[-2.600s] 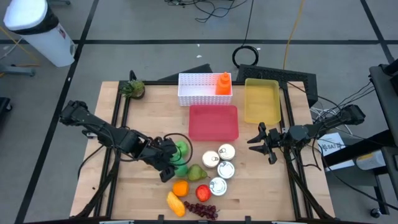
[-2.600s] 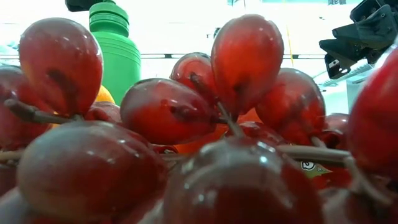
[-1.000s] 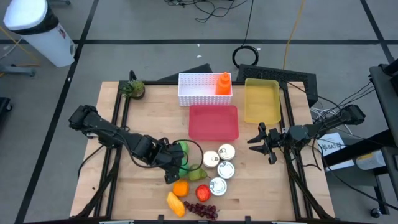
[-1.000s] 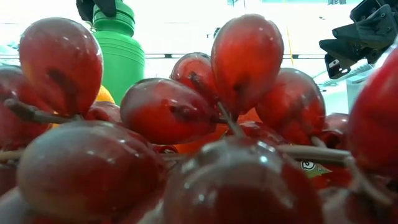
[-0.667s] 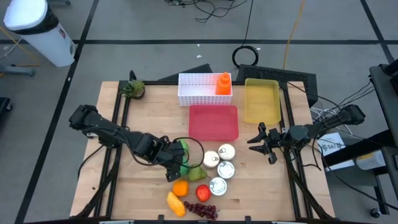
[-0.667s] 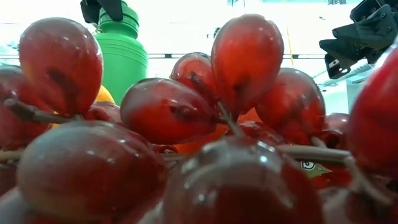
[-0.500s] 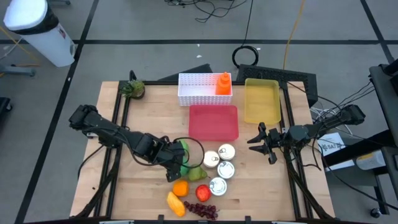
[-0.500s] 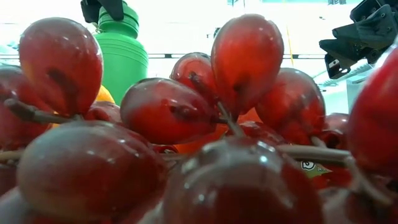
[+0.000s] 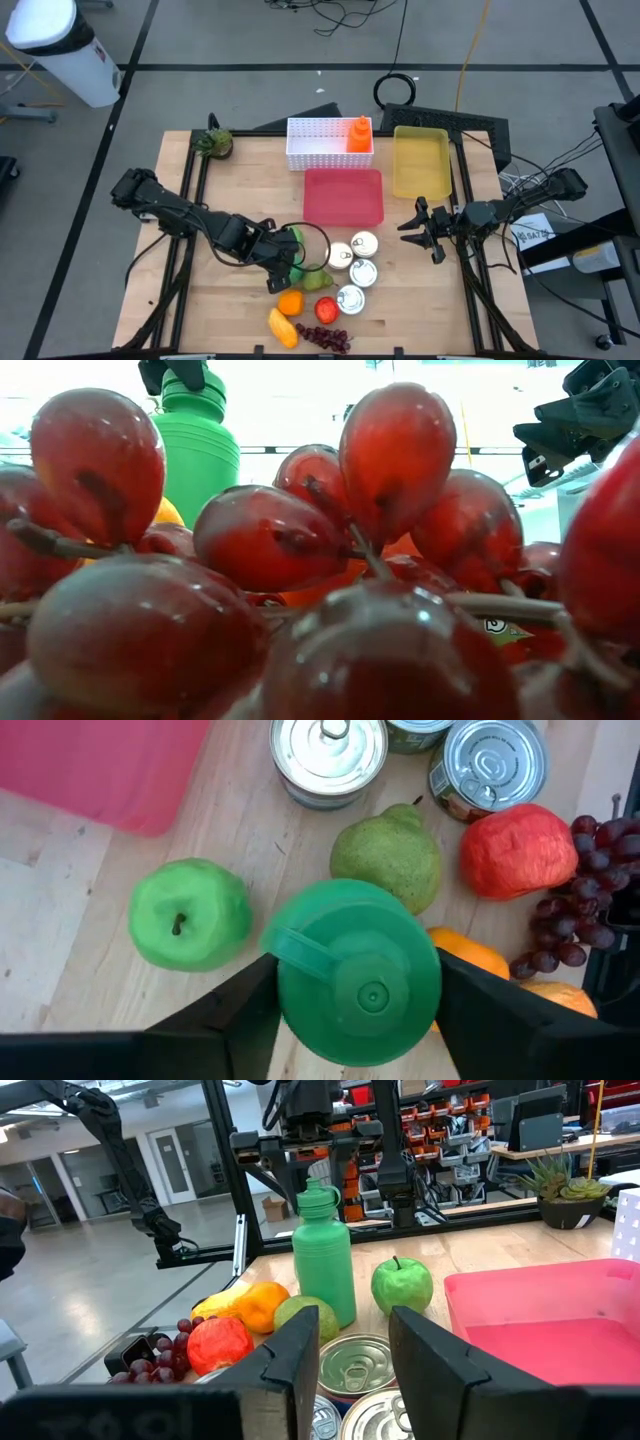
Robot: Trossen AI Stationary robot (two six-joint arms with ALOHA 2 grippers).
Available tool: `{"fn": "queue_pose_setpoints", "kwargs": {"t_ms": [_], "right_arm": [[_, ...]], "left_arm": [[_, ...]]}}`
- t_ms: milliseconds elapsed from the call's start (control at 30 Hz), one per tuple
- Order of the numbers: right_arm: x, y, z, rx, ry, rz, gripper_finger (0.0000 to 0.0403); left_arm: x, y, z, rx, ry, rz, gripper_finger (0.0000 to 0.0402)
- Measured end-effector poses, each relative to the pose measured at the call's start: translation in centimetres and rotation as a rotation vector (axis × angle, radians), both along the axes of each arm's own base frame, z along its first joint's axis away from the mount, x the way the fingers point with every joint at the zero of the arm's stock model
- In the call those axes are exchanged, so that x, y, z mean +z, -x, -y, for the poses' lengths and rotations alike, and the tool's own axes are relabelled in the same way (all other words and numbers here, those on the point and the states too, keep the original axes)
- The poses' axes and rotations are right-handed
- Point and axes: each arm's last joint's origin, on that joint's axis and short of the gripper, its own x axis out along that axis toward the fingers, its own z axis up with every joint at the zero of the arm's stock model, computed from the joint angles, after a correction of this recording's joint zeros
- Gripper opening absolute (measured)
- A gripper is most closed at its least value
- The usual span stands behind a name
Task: Pick & Place Food Item
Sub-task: Put the green tumbler into the white bin
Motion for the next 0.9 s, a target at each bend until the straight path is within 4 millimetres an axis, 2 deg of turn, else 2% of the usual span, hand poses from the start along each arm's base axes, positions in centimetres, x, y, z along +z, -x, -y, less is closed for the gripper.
{"fn": "queue_pose_setpoints", "kwargs": {"t_ms": [33,267,500,733,900], "right_arm": [[0.0,0.0,0.0,0.000,0.000,0.000,0.0111],[0.0,0.0,0.0,0.000,0.000,0.000,0.0112],[0.0,0.0,0.0,0.001,0.000,0.000,0.0110],[0.0,0.0,0.0,0.000,0.000,0.000,0.0110],[0.0,0.0,0.0,0.000,0.000,0.000,0.0111]], "left_arm": [[0.0,0.0,0.0,0.000,0.000,0.000,0.0223],[0.4,0.2,-0.4,0.020,-0.012,0.016,0.0222],[2.6,1.4,-1.6,0.081,-0.041,0.108,0.0229],[5.4,2.8,-3.7,0.089,-0.101,0.233,0.0226],[7.7,4.1,-6.4,0.136,-0.182,0.334,0.0229]]}}
